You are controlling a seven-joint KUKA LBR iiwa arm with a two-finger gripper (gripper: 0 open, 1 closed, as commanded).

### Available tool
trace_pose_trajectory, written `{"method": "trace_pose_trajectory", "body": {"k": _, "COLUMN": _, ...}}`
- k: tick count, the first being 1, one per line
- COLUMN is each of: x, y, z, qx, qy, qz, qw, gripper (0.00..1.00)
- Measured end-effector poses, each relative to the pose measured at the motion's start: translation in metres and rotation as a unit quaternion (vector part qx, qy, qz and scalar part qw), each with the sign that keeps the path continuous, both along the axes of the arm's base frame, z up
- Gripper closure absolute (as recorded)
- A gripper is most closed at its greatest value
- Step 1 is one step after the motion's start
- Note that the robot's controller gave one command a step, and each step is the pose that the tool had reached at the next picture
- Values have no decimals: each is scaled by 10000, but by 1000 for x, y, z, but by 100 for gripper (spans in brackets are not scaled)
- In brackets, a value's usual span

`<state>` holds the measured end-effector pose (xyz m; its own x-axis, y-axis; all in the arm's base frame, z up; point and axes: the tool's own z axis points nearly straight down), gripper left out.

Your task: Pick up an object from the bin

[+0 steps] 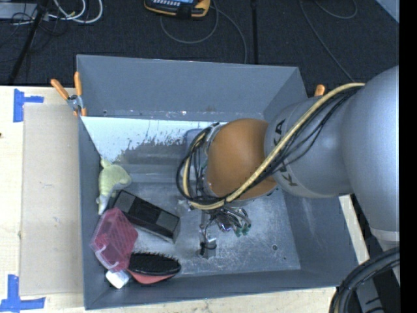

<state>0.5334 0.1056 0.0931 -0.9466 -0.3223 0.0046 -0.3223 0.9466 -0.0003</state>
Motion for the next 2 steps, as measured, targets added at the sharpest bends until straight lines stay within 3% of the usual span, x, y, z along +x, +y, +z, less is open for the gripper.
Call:
{"method": "trace_pose_trajectory", "body": {"k": 1, "x": 21, "y": 45, "z": -13, "qx": 9, "qy": -3, "qz": -761, "qw": 9971, "gripper": 0}}
{"method": "trace_pose_trajectory", "body": {"k": 2, "x": 86, "y": 93, "z": -12, "qx": -14, "qy": 14, "qz": 435, "qw": 9991, "gripper": 100}}
